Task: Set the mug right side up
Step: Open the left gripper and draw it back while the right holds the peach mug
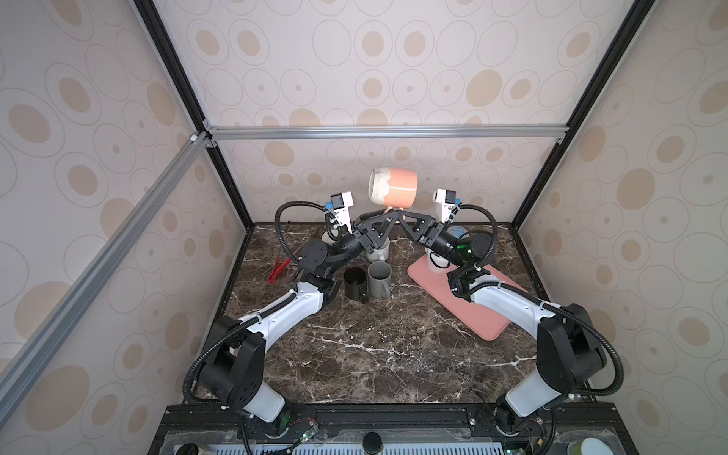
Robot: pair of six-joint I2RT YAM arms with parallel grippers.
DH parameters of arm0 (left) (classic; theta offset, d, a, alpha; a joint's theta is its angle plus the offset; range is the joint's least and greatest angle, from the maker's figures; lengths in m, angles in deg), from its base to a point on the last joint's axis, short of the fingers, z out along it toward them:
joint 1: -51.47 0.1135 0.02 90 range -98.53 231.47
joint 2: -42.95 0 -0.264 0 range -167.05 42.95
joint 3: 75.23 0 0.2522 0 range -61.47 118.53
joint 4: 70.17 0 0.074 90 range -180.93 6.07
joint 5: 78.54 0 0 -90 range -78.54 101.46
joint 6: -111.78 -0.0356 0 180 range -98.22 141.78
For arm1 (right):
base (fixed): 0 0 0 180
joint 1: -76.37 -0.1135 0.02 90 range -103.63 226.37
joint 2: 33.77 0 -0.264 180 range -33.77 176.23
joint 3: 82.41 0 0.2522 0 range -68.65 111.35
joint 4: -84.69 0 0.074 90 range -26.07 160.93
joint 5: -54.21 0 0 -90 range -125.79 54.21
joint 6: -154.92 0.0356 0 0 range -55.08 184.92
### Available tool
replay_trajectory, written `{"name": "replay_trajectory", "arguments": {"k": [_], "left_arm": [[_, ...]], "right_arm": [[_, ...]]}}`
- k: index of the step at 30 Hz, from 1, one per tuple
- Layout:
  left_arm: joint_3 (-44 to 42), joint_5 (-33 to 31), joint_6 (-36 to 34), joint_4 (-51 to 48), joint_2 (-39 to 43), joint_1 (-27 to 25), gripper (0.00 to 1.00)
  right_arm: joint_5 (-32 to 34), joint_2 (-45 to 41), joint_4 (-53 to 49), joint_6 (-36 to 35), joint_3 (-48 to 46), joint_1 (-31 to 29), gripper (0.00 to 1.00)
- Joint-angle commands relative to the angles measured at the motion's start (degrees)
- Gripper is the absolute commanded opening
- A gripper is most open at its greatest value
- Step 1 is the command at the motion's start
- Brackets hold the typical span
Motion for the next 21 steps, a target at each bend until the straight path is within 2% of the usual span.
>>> {"name": "replay_trajectory", "arguments": {"k": [1,13,17,21], "left_arm": [[-0.5,2.4,-0.9,2.9,2.0,0.3,0.6],[-6.3,2.8,0.5,5.4,4.4,2.8,0.6],[-10.6,2.3,0.3,5.0,7.5,4.8,0.6],[-15.6,1.2,-1.3,1.2,12.4,8.1,0.6]], "right_arm": [[4.6,0.2,8.9,2.5,2.7,0.0,0.0],[4.6,2.4,8.9,3.2,3.5,-0.3,0.0],[3.7,3.2,7.1,3.2,4.0,-0.7,0.0],[3.4,2.7,1.5,0.3,3.6,-1.8,0.0]]}}
